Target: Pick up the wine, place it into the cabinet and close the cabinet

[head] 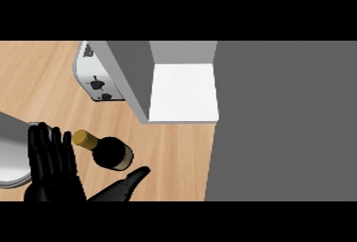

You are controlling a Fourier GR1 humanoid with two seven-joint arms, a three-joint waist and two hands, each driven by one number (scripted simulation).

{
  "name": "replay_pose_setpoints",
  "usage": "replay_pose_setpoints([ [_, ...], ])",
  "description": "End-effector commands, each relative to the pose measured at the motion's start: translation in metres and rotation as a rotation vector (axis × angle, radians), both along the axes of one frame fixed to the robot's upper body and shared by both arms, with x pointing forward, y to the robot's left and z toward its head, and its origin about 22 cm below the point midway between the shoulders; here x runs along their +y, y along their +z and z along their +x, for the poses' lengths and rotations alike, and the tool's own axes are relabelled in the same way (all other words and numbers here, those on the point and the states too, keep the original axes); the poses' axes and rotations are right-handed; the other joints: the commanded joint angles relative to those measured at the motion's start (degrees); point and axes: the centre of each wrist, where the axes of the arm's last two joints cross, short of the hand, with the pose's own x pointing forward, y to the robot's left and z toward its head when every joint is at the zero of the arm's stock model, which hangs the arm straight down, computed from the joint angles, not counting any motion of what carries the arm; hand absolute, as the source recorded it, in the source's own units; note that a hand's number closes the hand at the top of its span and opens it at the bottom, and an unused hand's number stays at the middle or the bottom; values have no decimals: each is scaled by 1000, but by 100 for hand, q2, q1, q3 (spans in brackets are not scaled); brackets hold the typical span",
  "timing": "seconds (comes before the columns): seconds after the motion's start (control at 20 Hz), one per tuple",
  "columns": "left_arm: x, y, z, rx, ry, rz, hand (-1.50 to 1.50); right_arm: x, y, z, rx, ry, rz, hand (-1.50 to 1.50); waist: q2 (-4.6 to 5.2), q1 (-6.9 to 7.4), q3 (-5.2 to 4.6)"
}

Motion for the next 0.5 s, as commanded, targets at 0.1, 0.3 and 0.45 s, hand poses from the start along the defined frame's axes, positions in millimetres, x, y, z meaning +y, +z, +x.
replay_pose_setpoints([
  [0.1, 19, -20, -6, 19, 64, 15, -150, -9, 6, -23, -32, 17, 36, -150, -9, 38, -3],
  [0.3, 10, -42, 10, 14, 58, 14, -150, -1, 12, -25, -49, 24, 53, -150, -9, 34, -5],
  [0.45, 37, -55, 24, 27, 46, -13, -150, -6, 10, -22, -35, 22, 27, -150, -4, 35, -5],
])
